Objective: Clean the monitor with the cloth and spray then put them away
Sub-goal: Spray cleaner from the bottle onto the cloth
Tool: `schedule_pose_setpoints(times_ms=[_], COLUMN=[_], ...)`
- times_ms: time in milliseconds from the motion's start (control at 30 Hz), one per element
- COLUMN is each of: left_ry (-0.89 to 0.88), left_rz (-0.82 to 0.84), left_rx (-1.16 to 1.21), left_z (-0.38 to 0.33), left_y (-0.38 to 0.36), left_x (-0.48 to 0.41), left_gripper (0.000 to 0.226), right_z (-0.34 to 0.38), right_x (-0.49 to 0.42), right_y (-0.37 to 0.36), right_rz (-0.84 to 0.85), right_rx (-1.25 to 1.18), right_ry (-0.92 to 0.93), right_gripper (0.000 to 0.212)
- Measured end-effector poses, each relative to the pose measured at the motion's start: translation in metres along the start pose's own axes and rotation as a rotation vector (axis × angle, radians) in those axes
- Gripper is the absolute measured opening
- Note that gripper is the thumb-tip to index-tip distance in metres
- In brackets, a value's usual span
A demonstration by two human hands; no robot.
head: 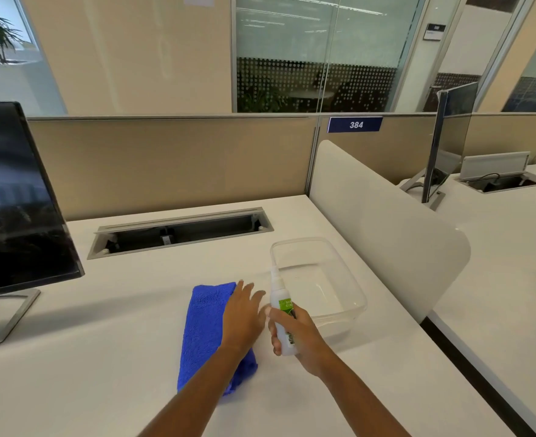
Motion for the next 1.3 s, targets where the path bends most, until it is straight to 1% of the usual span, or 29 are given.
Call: schedule_pose_setpoints(times_ms=[67, 100, 133, 200, 300, 333, 433, 567, 667, 767, 833, 933, 967, 1033, 1100, 1200, 1233, 1300], left_ry=[0.020, 0.015, -0.001, -0.031, -0.013, 0.008, 0.037, 0.042, 0.015, 0.008, -0.002, -0.031, -0.038, -0.015, 0.077, 0.299, 0.369, 0.485], left_rz=[-0.141, -0.187, -0.198, -0.138, -0.003, 0.042, 0.077, 0.106, 0.126, 0.154, 0.197, 0.251, 0.243, 0.189, 0.115, -0.031, -0.039, 0.017], left_rx=[0.289, 0.420, 0.507, 0.654, 1.030, 1.118, 1.238, 1.370, 1.392, 1.397, 1.393, 1.423, 1.443, 1.412, 1.250, 0.880, 0.778, 0.645], left_z=[0.006, 0.008, 0.008, 0.006, 0.003, 0.003, 0.006, 0.014, 0.021, 0.030, 0.033, 0.034, 0.036, 0.045, 0.061, 0.103, 0.116, 0.135], left_y=[0.024, 0.035, 0.045, 0.058, 0.066, 0.066, 0.069, 0.073, 0.076, 0.077, 0.076, 0.076, 0.078, 0.083, 0.084, 0.080, 0.076, 0.064], left_x=[0.005, 0.007, 0.009, 0.011, 0.014, 0.014, 0.019, 0.027, 0.031, 0.033, 0.035, 0.037, 0.037, 0.036, 0.033, 0.034, 0.036, 0.042], left_gripper=[0.027, 0.022, 0.020, 0.019, 0.027, 0.029, 0.036, 0.034, 0.030, 0.030, 0.032, 0.031, 0.028, 0.023, 0.020, 0.022, 0.025, 0.035], right_z=[-0.004, -0.006, -0.007, -0.009, -0.012, -0.014, -0.018, -0.016, -0.016, -0.015, -0.010, 0.002, 0.006, 0.011, 0.013, 0.011, 0.010, 0.006], right_x=[0.001, 0.002, 0.003, 0.004, 0.006, 0.006, 0.006, 0.009, 0.008, 0.003, 0.001, -0.004, -0.006, -0.009, -0.012, -0.016, -0.017, -0.017], right_y=[-0.007, -0.010, -0.014, -0.023, -0.037, -0.041, -0.056, -0.077, -0.085, -0.086, -0.087, -0.089, -0.091, -0.091, -0.088, -0.073, -0.067, -0.058], right_rz=[0.057, 0.085, 0.114, 0.184, 0.272, 0.291, 0.355, 0.470, 0.470, 0.366, 0.312, 0.279, 0.286, 0.284, 0.241, 0.094, 0.034, -0.060], right_rx=[-0.084, -0.116, -0.146, -0.196, -0.239, -0.246, -0.292, -0.386, -0.405, -0.445, -0.465, -0.357, -0.304, -0.186, -0.053, 0.137, 0.207, 0.345], right_ry=[-0.047, -0.071, -0.093, -0.128, -0.171, -0.184, -0.215, -0.218, -0.215, -0.218, -0.190, -0.099, -0.065, -0.022, -0.009, -0.019, -0.022, -0.022], right_gripper=[0.013, 0.013, 0.014, 0.018, 0.020, 0.020, 0.021, 0.029, 0.032, 0.025, 0.025, 0.026, 0.030, 0.044, 0.055, 0.057, 0.057, 0.057])
Point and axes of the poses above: each hand's wrist, its own x-axis away from the middle knuckle, its own y-axis out of the back of the hand, z = x × y, the point moved 9 cm from there along -x, towards the middle knuckle, and after that the axes turned 4 degrees about z, right-handed, at the moved point
